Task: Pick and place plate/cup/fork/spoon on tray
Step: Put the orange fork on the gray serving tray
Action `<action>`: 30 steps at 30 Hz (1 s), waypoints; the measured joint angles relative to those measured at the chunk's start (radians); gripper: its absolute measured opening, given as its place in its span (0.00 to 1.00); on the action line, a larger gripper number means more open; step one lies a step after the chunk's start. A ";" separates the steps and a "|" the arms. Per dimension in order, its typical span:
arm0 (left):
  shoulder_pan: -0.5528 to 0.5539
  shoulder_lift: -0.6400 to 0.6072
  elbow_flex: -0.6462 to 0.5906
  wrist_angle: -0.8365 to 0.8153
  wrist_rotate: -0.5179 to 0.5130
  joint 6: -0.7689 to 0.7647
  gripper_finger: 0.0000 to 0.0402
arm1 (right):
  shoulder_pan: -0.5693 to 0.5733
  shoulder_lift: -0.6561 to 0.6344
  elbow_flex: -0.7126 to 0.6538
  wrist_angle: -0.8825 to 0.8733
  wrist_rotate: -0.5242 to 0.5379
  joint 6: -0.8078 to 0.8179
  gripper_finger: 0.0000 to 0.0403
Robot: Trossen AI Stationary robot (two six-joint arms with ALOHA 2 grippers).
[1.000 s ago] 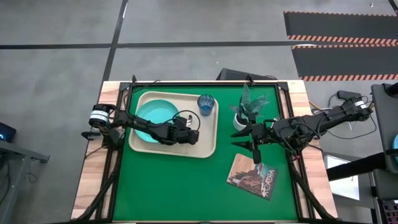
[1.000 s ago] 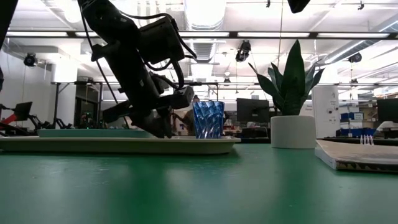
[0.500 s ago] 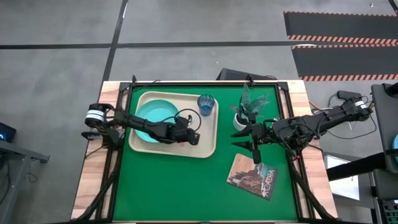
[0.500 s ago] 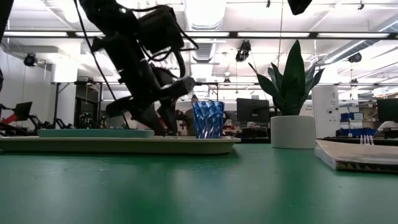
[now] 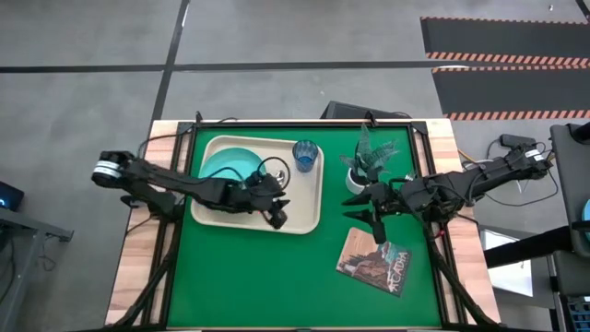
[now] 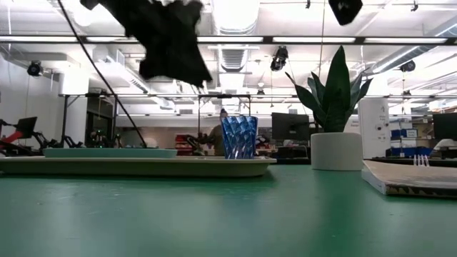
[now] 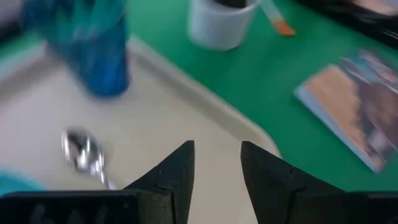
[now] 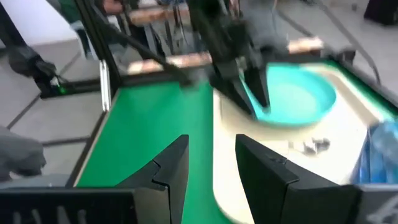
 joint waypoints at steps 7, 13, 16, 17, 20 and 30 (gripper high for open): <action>-0.084 -0.125 -0.010 0.022 0.004 0.377 0.29 | 0.000 0.045 -0.018 -0.062 0.001 0.172 0.31; -0.110 -0.192 -0.016 0.008 0.023 0.557 0.29 | -0.003 0.134 -0.019 -0.083 0.020 0.449 0.31; -0.112 -0.219 -0.022 -0.001 0.025 0.616 0.29 | -0.020 0.178 -0.004 -0.178 0.064 0.643 0.30; -0.113 -0.229 -0.028 -0.006 0.025 0.632 0.29 | -0.028 0.194 0.007 -0.257 0.077 0.705 0.30; -0.115 -0.256 -0.049 -0.018 0.024 0.645 0.29 | -0.055 0.244 0.041 -0.533 0.100 0.893 0.28; -0.116 -0.393 -0.133 -0.052 0.022 0.646 0.29 | -0.163 0.391 0.058 -1.048 0.052 1.244 0.19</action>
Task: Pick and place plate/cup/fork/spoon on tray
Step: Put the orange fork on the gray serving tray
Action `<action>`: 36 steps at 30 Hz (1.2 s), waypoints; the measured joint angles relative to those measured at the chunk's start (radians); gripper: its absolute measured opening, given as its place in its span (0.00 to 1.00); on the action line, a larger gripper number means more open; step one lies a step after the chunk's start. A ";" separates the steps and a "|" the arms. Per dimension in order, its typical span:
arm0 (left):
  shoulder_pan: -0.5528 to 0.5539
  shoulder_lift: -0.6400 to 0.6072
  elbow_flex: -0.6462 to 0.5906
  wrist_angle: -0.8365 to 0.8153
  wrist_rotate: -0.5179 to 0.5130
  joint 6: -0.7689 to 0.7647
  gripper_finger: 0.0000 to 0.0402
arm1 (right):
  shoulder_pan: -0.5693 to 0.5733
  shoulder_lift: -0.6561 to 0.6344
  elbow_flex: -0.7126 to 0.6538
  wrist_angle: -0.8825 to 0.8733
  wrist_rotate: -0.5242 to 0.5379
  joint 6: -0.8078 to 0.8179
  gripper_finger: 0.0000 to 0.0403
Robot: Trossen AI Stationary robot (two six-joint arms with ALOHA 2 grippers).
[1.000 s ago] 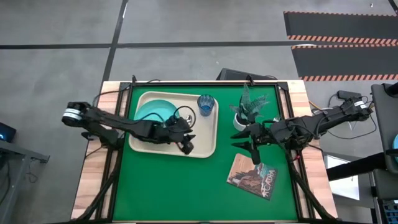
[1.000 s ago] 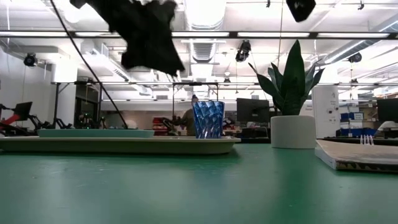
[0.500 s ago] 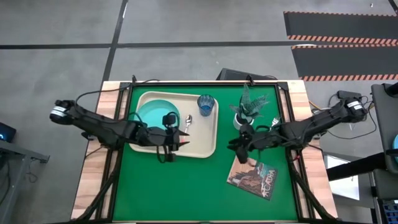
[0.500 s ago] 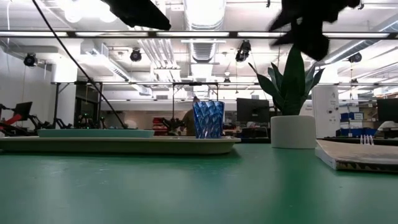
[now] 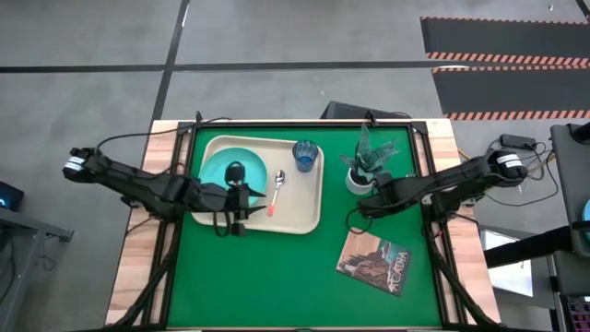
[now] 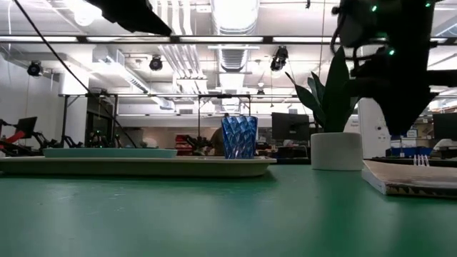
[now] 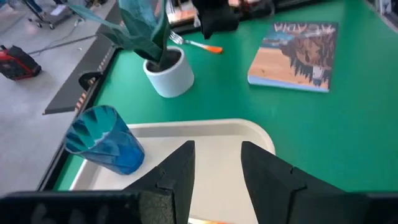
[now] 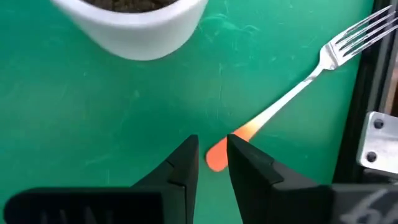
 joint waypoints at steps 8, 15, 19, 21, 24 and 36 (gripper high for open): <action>0.000 -0.108 -0.040 0.001 -0.010 -0.001 0.29 | -0.023 0.115 -0.018 0.009 0.001 0.029 0.16; 0.000 -0.144 -0.046 0.002 -0.012 -0.006 0.29 | -0.023 0.145 -0.081 0.006 0.001 0.055 0.11; 0.000 -0.138 -0.046 0.003 -0.013 -0.007 0.29 | -0.023 0.098 -0.144 0.007 0.001 0.090 0.10; 0.000 -0.131 -0.046 0.003 -0.014 -0.007 0.29 | -0.023 0.064 -0.178 0.013 0.025 0.127 0.10; 0.000 -0.117 -0.046 0.013 -0.015 -0.007 0.29 | -0.023 0.007 -0.226 0.053 0.073 0.186 0.10; 0.001 -0.100 -0.046 0.011 -0.034 -0.004 0.29 | -0.023 -0.009 -0.285 0.138 0.132 0.314 0.20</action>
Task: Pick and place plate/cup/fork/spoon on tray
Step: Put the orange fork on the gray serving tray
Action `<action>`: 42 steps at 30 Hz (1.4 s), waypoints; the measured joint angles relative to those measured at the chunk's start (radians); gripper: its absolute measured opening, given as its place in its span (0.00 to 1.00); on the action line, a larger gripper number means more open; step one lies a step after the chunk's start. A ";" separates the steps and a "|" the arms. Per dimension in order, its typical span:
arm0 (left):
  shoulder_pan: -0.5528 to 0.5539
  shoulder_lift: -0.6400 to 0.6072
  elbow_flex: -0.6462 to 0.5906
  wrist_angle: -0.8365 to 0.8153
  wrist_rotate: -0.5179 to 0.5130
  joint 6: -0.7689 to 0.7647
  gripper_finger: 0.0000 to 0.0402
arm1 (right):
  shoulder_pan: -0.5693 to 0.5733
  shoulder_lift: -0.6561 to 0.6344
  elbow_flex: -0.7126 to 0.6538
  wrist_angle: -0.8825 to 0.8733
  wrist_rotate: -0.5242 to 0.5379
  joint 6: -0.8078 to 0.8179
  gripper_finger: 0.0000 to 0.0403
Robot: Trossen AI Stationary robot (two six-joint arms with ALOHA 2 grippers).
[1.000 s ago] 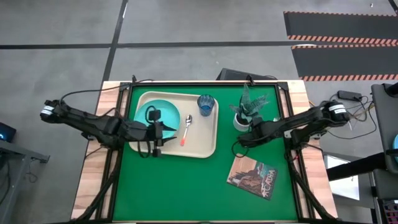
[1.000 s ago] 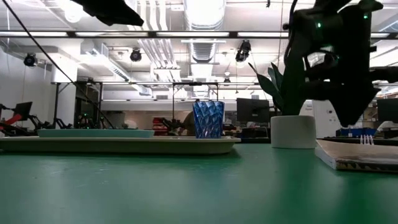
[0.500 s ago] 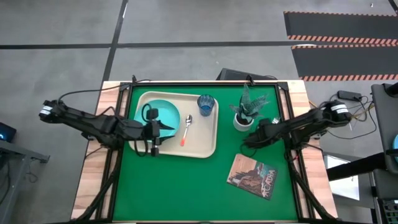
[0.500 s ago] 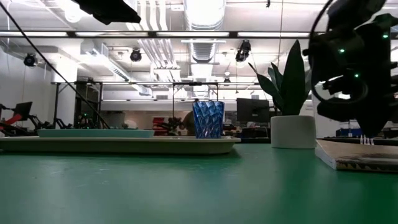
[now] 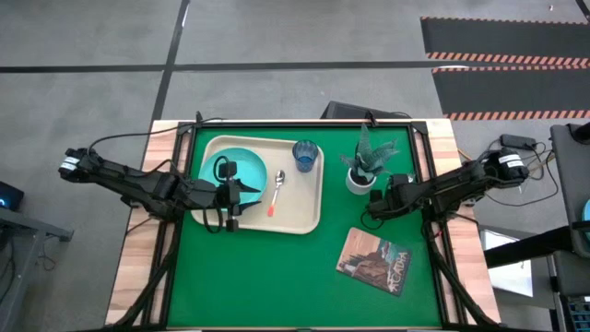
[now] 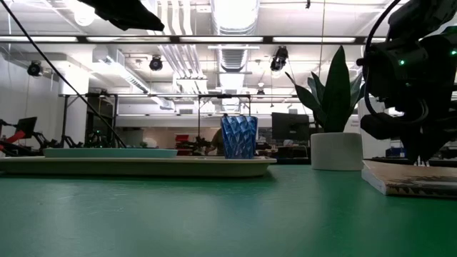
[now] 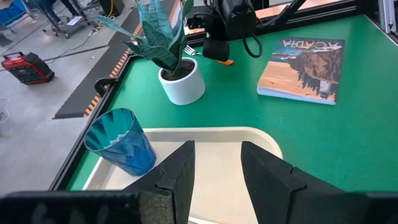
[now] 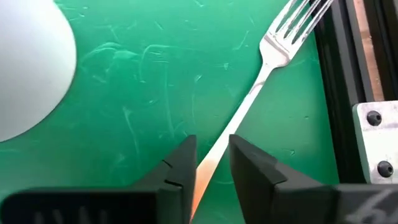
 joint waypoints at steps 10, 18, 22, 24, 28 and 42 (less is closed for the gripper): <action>0.000 0.000 0.000 -0.001 0.000 -0.002 0.29 | -0.012 0.079 0.002 0.004 -0.002 0.096 0.41; 0.000 0.000 0.000 -0.001 0.000 -0.003 0.29 | -0.011 0.114 0.002 0.018 -0.001 0.161 0.44; 0.000 0.000 0.000 -0.001 0.000 -0.003 0.29 | -0.011 0.123 0.000 0.045 0.005 0.171 0.41; 0.000 0.000 0.000 -0.001 0.000 -0.003 0.29 | -0.011 0.123 0.000 0.052 0.007 0.181 0.39; 0.000 0.000 0.000 -0.001 0.000 -0.003 0.29 | -0.011 0.123 -0.001 0.060 0.006 0.199 0.33; 0.000 0.000 0.000 -0.001 0.000 0.030 0.29 | -0.011 0.130 0.001 0.075 -0.027 0.218 0.11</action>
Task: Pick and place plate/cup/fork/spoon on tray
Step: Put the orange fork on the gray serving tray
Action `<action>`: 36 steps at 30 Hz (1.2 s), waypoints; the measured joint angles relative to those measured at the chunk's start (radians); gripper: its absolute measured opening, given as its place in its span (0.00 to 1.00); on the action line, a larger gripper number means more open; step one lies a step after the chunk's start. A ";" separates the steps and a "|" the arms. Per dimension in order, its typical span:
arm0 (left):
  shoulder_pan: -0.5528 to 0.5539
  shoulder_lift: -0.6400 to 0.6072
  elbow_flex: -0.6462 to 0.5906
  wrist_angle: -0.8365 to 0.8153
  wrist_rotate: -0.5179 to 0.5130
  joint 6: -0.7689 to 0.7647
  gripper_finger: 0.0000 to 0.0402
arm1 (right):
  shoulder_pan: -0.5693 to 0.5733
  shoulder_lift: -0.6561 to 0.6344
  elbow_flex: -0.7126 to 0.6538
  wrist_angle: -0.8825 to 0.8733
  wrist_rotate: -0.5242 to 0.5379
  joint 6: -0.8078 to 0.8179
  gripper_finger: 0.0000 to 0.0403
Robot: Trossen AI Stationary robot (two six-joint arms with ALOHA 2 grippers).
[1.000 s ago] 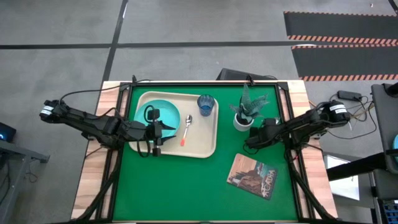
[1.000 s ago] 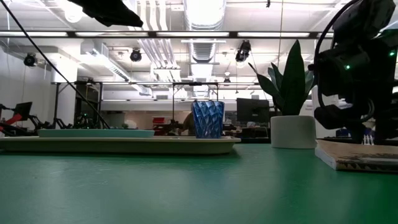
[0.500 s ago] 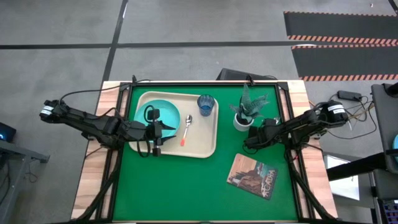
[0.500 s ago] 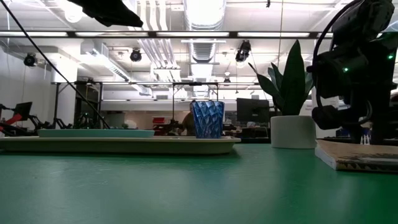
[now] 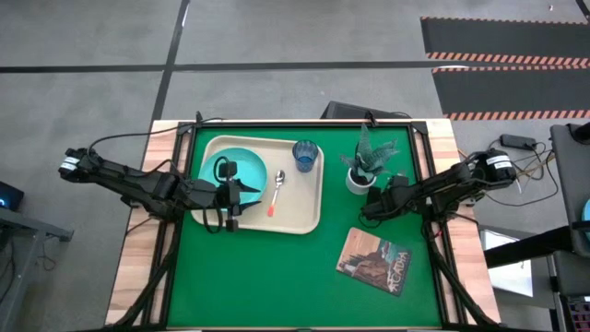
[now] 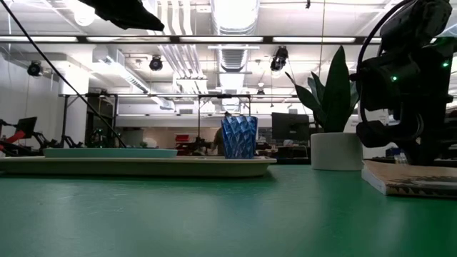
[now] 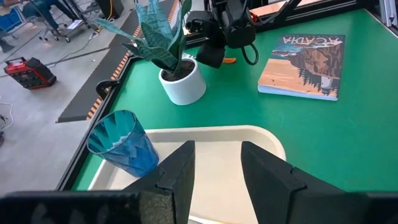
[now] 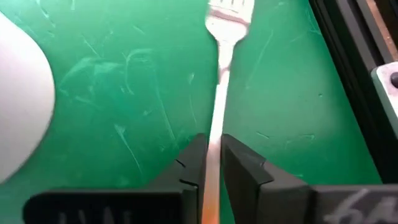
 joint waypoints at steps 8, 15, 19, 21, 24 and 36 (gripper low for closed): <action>0.000 0.000 0.000 0.000 0.000 0.022 0.29 | 0.003 -0.023 -0.001 -0.009 -0.044 -0.041 0.04; 0.000 0.000 0.000 0.001 0.000 0.026 0.29 | 0.003 -0.085 -0.005 -0.026 -0.089 -0.056 0.03; 0.000 0.000 0.000 0.001 0.000 0.028 0.29 | 0.003 -0.138 -0.005 -0.024 -0.126 -0.090 0.03; 0.000 0.000 0.000 0.001 0.000 0.029 0.29 | 0.003 -0.167 -0.005 -0.050 -0.147 -0.109 0.03; 0.000 0.000 0.000 0.005 0.000 0.053 0.29 | 0.003 -0.207 -0.005 -0.054 -0.167 -0.137 0.02; 0.000 0.000 0.001 0.112 -0.003 0.184 0.29 | 0.018 -0.306 0.006 -0.040 -0.241 -0.210 0.03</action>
